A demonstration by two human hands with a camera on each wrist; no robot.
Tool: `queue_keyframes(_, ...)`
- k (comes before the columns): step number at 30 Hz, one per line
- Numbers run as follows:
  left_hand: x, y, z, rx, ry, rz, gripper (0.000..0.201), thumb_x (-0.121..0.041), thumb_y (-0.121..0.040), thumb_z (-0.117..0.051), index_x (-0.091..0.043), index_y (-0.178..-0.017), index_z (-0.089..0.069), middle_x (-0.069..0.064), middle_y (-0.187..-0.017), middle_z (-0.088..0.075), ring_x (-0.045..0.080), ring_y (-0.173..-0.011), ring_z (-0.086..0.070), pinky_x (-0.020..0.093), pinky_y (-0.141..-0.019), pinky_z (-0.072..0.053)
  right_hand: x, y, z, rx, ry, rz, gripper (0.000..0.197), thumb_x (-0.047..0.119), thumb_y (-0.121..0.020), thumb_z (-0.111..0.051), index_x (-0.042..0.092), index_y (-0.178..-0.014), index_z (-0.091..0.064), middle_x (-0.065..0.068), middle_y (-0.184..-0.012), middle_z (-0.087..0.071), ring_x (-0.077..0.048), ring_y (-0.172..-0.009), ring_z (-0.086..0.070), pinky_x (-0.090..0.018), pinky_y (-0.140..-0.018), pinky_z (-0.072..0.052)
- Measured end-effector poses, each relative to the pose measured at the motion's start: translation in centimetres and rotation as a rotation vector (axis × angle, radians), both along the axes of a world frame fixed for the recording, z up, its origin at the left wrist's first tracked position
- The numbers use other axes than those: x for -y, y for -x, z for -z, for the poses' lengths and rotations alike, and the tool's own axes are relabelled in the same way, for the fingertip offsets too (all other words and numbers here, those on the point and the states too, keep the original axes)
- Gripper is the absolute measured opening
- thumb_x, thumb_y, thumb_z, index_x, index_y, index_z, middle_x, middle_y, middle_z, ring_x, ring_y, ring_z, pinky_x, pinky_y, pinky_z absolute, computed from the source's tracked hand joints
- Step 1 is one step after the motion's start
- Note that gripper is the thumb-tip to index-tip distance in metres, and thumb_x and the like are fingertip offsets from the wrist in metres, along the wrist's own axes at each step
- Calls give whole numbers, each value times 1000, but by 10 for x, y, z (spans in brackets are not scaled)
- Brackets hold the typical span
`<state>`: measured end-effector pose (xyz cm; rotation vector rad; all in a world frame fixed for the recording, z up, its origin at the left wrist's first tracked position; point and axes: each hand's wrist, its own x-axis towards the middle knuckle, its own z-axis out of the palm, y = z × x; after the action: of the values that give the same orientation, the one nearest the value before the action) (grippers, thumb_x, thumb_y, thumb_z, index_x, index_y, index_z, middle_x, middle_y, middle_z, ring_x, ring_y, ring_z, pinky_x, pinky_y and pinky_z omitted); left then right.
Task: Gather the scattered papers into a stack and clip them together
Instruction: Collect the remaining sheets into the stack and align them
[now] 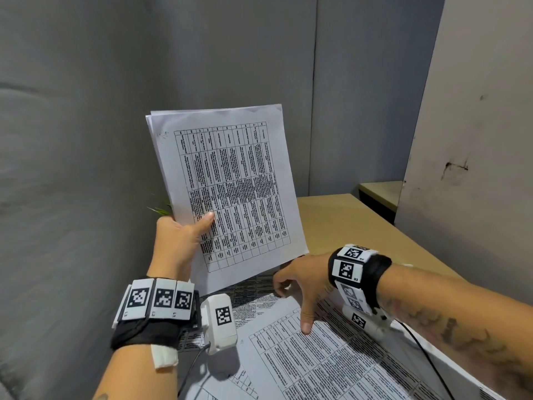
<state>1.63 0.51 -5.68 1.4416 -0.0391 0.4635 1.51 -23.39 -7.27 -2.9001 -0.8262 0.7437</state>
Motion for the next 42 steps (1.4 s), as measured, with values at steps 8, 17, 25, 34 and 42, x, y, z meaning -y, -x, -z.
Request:
queue_keyframes(8,4,3,0,56,10,32,12,2,-86,-68,2,-98,-66,-2,-92,-72,-1,-78,-72,8,-61,-52,-6,22,-12,18,27,-56,47,29,-71,-88,22,-100,-51,6,-91,-52,-16,-81,-50,-30,-66,-43)
queue_keyframes(17,20,12,-4,-6,-19,263,13,1,-89,-63,-5,-97,-72,9,-92,-77,23,-87,-74,39,-76,-56,36,47,-140,752,-367,-16,28,36,-74,-84,30,-72,-57,7,-101,-57,-14,-98,-51,-33,-83,-44)
queue_keyframes(25,45,22,-7,-32,-296,498,18,-14,-75,-71,4,-79,-73,27,-80,-71,36,-71,-68,54,-71,-55,63,46,-190,849,-308,168,39,30,-72,-85,23,-58,-49,7,-71,-57,-11,-68,-52,-30,-62,-41)
queue_keyframes(34,47,21,-7,-22,-61,681,47,-52,-74,-75,-9,-96,-75,19,-92,-70,27,-74,-63,34,-65,-50,68,51,-173,914,-403,176,29,24,-74,-84,12,-63,-60,4,-59,-57,-5,-52,-47,-19,-47,-31)
queue_keyframes(42,65,20,-3,110,-125,365,11,1,-85,-65,-4,-92,-70,4,-80,-77,14,-73,-73,26,-62,-58,80,58,-161,1050,-753,165,31,37,-72,-86,22,-92,-67,7,-85,-68,-7,-79,-63,-19,-71,-48)
